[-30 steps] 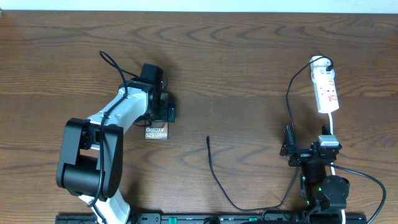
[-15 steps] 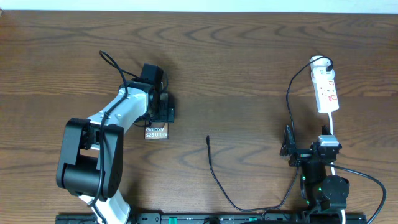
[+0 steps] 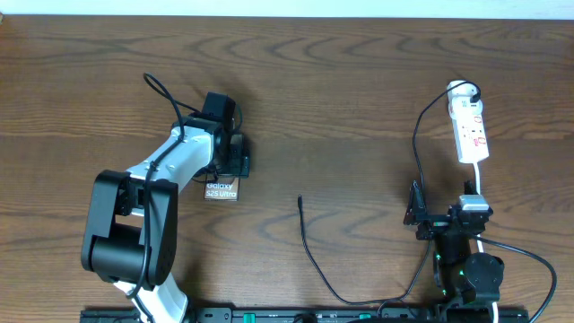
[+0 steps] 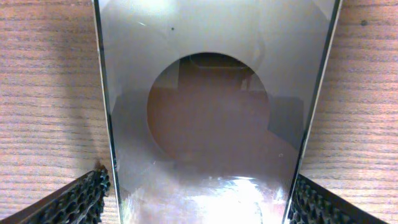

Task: Plug charger to phone and switch on socket
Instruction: 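Close the left gripper on the phone box edges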

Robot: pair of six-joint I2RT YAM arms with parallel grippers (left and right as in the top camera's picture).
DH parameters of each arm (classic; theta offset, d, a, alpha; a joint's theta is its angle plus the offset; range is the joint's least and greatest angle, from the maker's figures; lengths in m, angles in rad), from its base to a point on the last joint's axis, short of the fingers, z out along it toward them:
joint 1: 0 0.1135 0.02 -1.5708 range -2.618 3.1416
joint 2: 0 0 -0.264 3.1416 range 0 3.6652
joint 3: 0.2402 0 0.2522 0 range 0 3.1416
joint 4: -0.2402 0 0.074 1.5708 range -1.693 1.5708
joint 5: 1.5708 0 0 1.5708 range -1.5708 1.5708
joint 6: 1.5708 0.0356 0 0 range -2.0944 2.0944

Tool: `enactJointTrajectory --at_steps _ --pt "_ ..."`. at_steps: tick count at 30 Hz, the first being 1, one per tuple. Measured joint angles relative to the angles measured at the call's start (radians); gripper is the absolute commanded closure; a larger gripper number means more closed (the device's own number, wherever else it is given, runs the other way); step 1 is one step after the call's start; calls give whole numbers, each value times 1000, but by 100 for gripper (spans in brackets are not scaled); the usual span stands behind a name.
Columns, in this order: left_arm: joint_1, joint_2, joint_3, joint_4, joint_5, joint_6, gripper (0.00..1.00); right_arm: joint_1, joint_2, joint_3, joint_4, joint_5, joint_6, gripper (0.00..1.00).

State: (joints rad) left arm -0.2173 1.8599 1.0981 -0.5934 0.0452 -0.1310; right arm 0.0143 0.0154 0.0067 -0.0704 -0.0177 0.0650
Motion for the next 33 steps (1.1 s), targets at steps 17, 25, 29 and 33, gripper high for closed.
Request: enactJointTrajectory --at_steps 17,25,29,33 --pt "0 0 -4 27 -3 1 7 0 0 0 0 0 0 1" --pt "0 0 -4 29 -4 5 7 0 0 0 0 0 0 1" --pt "0 0 -4 29 -4 8 7 0 0 0 0 0 0 1" --pt "0 0 -5 30 -4 8 7 0 0 0 0 0 0 1"
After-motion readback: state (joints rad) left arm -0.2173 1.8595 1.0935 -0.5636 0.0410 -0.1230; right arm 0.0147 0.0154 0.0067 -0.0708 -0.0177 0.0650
